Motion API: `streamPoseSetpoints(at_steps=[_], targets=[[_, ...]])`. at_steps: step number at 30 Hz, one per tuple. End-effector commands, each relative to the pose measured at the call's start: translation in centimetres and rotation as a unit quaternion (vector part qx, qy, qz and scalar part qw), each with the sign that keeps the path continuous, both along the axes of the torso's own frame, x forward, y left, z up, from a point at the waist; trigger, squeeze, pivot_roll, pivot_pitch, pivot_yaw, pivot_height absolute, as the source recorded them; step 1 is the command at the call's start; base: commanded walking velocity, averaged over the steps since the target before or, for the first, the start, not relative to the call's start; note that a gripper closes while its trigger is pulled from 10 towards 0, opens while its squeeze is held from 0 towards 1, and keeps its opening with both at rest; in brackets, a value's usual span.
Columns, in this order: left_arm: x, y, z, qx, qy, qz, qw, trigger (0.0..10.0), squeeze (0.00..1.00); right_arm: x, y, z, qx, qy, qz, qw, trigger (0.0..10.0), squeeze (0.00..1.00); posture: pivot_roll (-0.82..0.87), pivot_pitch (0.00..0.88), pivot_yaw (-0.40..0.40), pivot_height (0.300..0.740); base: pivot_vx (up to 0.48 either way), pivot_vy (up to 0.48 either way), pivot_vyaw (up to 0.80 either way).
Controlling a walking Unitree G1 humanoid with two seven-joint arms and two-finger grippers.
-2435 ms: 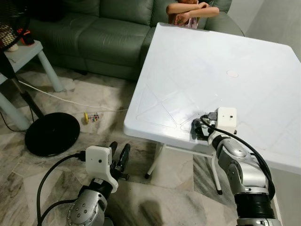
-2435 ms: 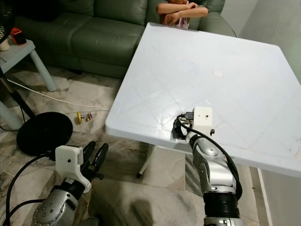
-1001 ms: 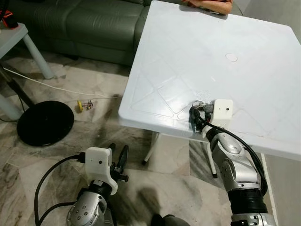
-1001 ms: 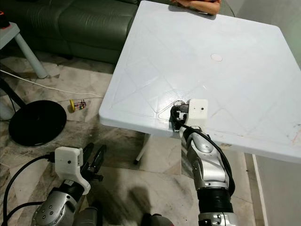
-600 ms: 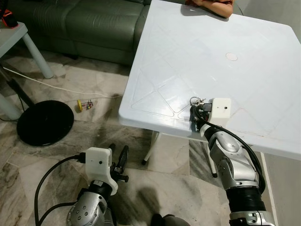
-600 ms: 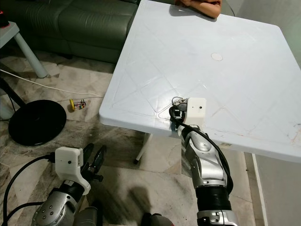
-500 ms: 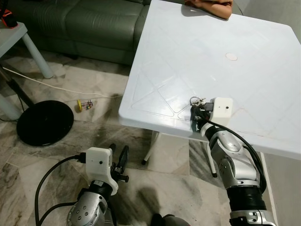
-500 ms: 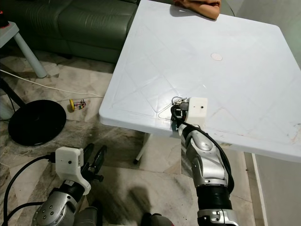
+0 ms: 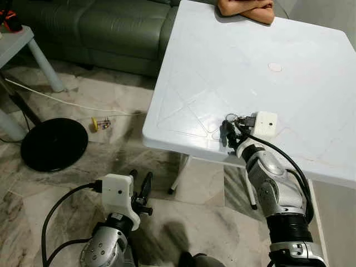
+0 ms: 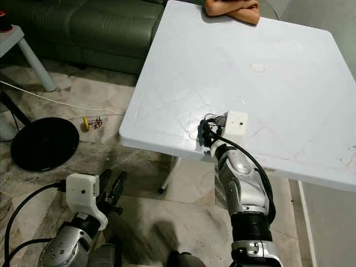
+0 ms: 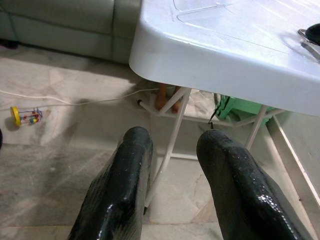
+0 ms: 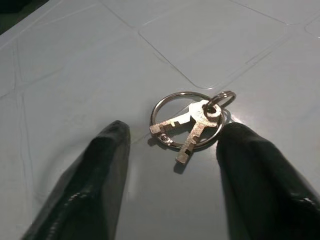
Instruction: Hang keys on a hook
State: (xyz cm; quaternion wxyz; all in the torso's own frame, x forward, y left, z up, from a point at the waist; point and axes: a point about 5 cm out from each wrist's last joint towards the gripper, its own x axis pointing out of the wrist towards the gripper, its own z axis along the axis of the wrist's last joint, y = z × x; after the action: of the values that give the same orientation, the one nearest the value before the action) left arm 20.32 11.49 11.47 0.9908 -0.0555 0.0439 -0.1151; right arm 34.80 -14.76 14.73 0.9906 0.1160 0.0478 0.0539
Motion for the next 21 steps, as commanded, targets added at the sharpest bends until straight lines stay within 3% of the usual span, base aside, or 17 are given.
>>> streamPoseSetpoints(at_steps=[1, 9, 21], targets=[[-0.3, -0.4, 0.0, -0.002, 0.0, -0.004, 1.0, 10.0, 0.0, -0.1, -1.0, -1.7, 0.013, 0.043, -0.029, 0.999, 10.0, 1.0, 0.18, 0.249, -0.118, 0.74, 0.0, 0.0, 0.0], [-0.2, -0.5, 0.1, -0.004, -0.003, -0.003, 1.0, 10.0, 0.0, 0.6, -1.1, -0.6, 0.011, 0.006, -0.063, 0.998, 10.0, 1.0, 0.18, 0.248, -0.12, 0.74, 0.0, 0.0, 0.0], [-0.3, -0.6, 0.1, -0.004, -0.003, -0.003, 1.0, 10.0, 0.0, 1.0, -1.0, -0.6, 0.005, 0.016, -0.079, 0.997, 10.0, 1.0, 0.18, 0.256, -0.121, 0.74, 0.0, 0.0, 0.0]])
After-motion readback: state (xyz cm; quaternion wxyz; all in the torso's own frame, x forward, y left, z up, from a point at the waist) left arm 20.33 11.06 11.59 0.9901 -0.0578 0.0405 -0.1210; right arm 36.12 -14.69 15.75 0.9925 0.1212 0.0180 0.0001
